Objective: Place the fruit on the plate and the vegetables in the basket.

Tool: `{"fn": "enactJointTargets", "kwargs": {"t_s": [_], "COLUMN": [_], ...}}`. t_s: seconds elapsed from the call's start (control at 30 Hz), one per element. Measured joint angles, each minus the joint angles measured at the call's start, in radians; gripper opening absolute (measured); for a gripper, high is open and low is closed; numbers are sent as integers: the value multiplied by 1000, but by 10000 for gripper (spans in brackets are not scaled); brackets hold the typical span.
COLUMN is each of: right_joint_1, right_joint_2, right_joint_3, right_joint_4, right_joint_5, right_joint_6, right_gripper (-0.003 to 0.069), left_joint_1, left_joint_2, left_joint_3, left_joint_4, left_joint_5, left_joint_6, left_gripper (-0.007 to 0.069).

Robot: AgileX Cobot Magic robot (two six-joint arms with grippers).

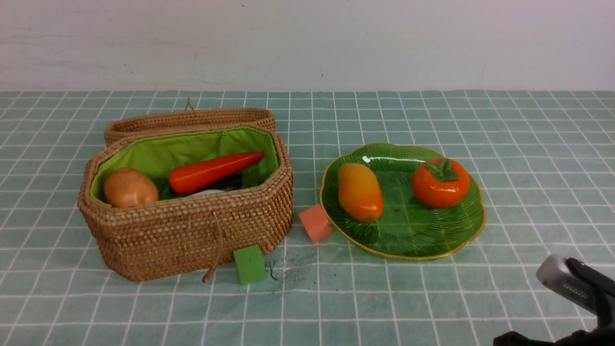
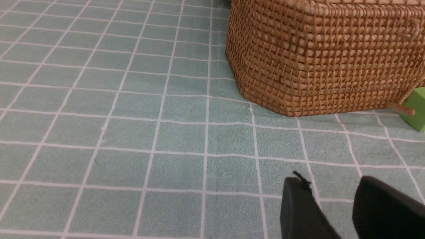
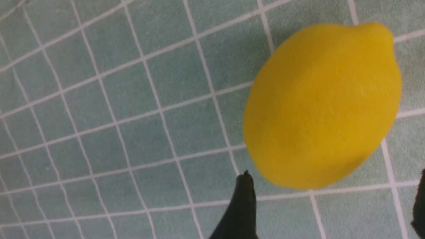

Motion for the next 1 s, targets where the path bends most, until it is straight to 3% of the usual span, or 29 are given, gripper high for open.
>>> {"fn": "enactJointTargets", "kwargs": {"t_s": [0.23, 0.5, 0.57, 0.77, 0.9, 1.0], "right_joint_1": [0, 1, 1, 1, -14, -54], "right_joint_2": [171, 232, 232, 232, 235, 291], "right_joint_3": [-1, -4, -5, -83, -259, -459], "right_joint_4": [-16, -11, -3, 38, 23, -61], "right_joint_5": [-176, -187, -188, -117, -40, -30], "right_joint_6": [4, -1, -53, -263, -387, -484], "right_gripper": [631, 609, 580, 580, 580, 580], "left_joint_1": [0, 0, 0, 0, 0, 0], "left_joint_2": [0, 0, 0, 0, 0, 0], "left_joint_3": [0, 0, 0, 0, 0, 0], "left_joint_4": [0, 0, 0, 0, 0, 0], "left_joint_5": [0, 0, 0, 0, 0, 0], "left_joint_6": [0, 0, 0, 0, 0, 0], "left_gripper": [239, 239, 239, 239, 239, 239]}}
